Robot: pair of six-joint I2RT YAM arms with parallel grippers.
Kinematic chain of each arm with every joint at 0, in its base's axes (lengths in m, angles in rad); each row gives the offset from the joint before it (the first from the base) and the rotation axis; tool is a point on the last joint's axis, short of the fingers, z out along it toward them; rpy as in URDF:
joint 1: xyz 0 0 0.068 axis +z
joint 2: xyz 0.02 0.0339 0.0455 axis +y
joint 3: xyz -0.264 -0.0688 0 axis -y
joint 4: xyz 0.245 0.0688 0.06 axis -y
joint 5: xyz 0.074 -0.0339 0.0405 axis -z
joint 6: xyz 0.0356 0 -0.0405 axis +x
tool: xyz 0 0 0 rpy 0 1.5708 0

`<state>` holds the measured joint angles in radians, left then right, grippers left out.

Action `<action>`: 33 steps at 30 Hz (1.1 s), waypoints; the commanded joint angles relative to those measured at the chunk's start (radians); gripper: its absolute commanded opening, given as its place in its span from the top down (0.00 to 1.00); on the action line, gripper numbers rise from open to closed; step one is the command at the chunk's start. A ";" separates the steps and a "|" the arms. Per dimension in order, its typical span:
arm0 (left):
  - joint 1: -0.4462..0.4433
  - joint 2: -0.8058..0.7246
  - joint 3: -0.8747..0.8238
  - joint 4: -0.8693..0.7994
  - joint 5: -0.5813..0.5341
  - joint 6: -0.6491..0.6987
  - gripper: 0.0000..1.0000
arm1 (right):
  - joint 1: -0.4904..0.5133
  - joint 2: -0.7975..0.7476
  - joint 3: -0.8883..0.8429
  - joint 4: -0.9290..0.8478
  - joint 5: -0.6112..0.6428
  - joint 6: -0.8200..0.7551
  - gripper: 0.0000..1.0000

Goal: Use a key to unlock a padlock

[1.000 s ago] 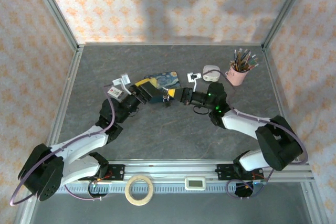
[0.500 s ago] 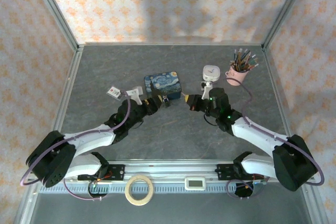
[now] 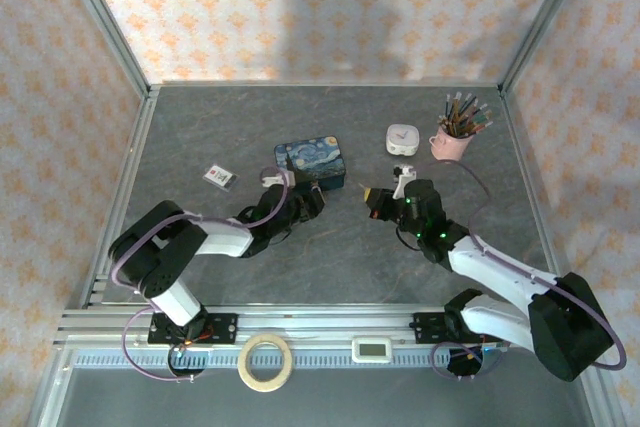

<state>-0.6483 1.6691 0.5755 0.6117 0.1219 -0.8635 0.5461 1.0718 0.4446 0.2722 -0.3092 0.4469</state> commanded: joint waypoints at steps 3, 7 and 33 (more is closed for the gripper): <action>-0.009 0.097 0.072 0.010 -0.056 -0.006 0.36 | -0.005 -0.045 -0.012 0.045 0.024 -0.024 1.00; -0.010 0.157 0.103 0.023 -0.099 -0.009 0.40 | -0.005 -0.056 -0.008 0.048 0.024 -0.039 1.00; 0.026 0.245 0.136 0.151 0.052 -0.112 1.00 | -0.039 0.151 -0.098 0.376 -0.134 0.088 1.00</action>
<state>-0.6388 1.9301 0.7391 0.7826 0.0902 -0.9199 0.5129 1.1919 0.3576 0.5362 -0.3885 0.4915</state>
